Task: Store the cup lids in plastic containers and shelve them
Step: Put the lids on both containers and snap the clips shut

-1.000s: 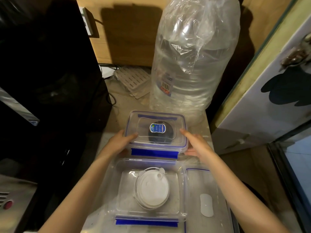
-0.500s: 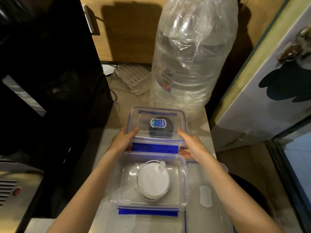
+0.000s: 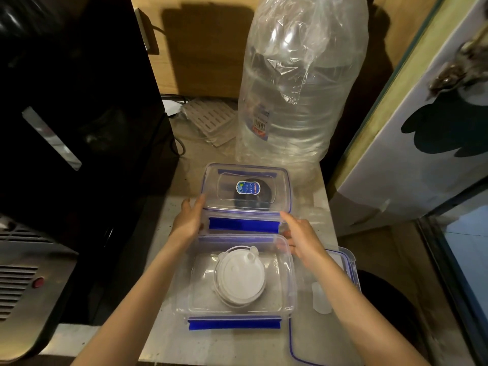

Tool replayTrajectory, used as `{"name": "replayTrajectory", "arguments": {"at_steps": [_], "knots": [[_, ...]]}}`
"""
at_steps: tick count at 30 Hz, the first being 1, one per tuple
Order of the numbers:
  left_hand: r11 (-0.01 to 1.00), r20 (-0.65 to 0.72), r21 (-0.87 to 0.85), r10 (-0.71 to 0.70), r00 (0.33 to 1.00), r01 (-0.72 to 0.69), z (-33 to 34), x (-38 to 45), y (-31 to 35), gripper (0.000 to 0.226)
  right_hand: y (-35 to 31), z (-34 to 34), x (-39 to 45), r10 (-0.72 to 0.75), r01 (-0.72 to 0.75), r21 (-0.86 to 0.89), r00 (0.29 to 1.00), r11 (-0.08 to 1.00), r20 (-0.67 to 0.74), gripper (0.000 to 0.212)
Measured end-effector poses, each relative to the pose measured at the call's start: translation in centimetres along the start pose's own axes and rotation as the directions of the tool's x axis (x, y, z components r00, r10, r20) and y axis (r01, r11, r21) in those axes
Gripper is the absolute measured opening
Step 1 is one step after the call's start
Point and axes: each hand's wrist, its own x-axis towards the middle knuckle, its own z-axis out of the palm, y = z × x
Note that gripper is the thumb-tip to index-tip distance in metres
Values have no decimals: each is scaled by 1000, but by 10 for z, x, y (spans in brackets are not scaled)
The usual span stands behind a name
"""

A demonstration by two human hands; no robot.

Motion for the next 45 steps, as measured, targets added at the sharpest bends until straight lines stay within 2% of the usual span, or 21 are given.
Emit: {"name": "replayTrajectory", "arguments": {"at_steps": [4, 7, 10, 14, 19, 24, 27, 29, 31, 34, 36, 40, 43, 45], "knots": [[998, 45, -27, 51, 998, -50, -1, -9, -13, 56, 7, 1, -17, -31, 32, -12, 999, 999, 6, 41], [996, 78, -13, 87, 993, -87, -2, -12, -13, 44, 7, 0, -22, -19, 19, -27, 1000, 999, 3, 29], [999, 132, 12, 34, 991, -36, -5, -9, -7, 45, -2, -2, -20, -3, 2, 20, 1000, 1000, 11, 21], [998, 256, 37, -64, 964, 57, -6, -5, 8, 49, -15, -3, -5, 50, -53, 76, 997, 996, 51, 51], [994, 308, 24, -109, 945, 107, -10, 0, 8, 51, -17, -5, 2, 42, -44, 22, 995, 999, 95, 57], [1000, 202, 18, -17, 979, 14, -11, 0, 8, 58, -17, -10, 0, 37, -39, 38, 998, 999, 56, 48], [999, 125, -34, 42, 991, -38, -8, 2, 9, 72, -20, -10, 1, -53, 53, 22, 998, 998, -20, 62], [997, 79, -24, 82, 994, -80, -7, 0, 9, 74, -19, -9, 2, -138, 137, -29, 989, 990, -45, 71], [981, 57, 49, 186, 981, -188, -7, -5, 7, 72, -16, -7, 3, -237, 233, -81, 970, 969, -52, 69], [929, 161, 209, 274, 948, -304, -9, -15, 7, 69, -12, -7, 3, -332, 321, -161, 942, 934, -49, 62], [890, 222, 306, 278, 935, -337, -9, -20, 6, 74, -10, -9, 4, -356, 348, -196, 934, 917, -7, 65], [810, 166, 433, 360, 918, -395, -8, -22, 4, 73, -4, -12, 5, -427, 427, -308, 902, 850, 73, 96], [763, 127, 517, 379, 916, -388, -9, -19, 5, 68, -3, -14, 8, -450, 424, -441, 891, 791, 50, 92], [699, 121, 607, 389, 913, -379, -10, -18, 8, 67, -6, -15, 10, -466, 392, -616, 883, 684, 45, 87]]}}
